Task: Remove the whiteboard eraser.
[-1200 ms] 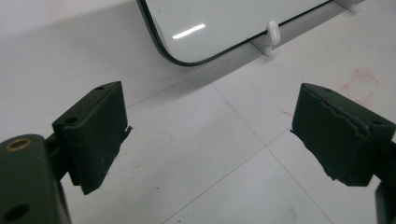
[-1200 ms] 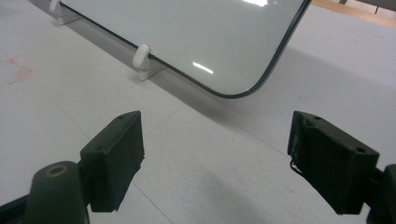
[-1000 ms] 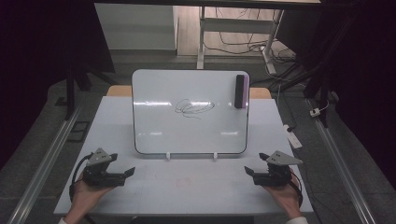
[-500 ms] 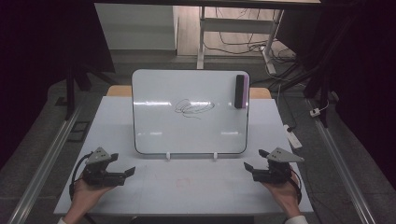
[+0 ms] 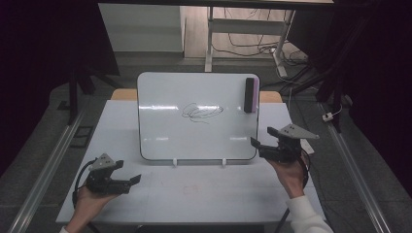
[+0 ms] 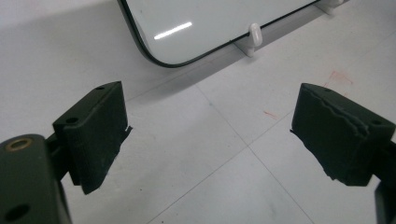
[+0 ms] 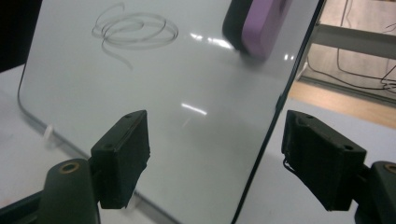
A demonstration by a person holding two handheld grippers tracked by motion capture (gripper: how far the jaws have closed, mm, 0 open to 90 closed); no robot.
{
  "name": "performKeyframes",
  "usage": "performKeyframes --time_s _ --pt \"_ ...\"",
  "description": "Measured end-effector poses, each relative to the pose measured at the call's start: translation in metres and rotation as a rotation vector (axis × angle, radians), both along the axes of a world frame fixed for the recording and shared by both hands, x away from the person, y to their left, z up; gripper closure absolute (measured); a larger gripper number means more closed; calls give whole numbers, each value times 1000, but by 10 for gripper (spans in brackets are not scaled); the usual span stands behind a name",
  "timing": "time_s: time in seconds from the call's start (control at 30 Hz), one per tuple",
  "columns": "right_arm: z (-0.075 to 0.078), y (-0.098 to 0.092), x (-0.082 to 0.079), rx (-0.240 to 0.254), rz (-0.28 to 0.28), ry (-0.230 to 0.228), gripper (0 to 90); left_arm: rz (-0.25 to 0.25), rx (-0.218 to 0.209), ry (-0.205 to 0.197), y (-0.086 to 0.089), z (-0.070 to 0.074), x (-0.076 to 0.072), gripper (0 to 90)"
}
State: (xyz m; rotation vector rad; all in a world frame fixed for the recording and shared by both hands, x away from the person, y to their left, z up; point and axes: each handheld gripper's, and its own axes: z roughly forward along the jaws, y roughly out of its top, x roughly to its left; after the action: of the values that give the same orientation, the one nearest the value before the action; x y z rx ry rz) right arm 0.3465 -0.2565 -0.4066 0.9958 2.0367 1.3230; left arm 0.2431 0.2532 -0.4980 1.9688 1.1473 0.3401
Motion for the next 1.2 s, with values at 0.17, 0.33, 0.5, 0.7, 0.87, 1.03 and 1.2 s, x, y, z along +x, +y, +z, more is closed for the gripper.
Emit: performKeyframes --time_s 0.17,0.33,0.5,0.7,0.87,1.03,1.2 --pt "18 17 19 -26 -43 -23 244 -4 2 4 -1 -1 0 116" --pt "28 29 36 -55 -97 -26 250 -8 5 6 -1 -2 0 116" --pt "35 39 52 -37 -146 -28 281 -8 0 14 -1 -3 1 116" --pt "37 55 66 -57 -191 -22 382 -10 -2 17 0 -4 1 116" --pt "36 59 69 -88 -255 -35 556 -8 -3 24 0 -5 1 118" --pt "37 59 64 -84 -289 -39 616 -5 0 23 0 -5 1 118" --pt "43 53 54 -44 -277 -92 638 -4 -2 24 -1 -5 1 119"
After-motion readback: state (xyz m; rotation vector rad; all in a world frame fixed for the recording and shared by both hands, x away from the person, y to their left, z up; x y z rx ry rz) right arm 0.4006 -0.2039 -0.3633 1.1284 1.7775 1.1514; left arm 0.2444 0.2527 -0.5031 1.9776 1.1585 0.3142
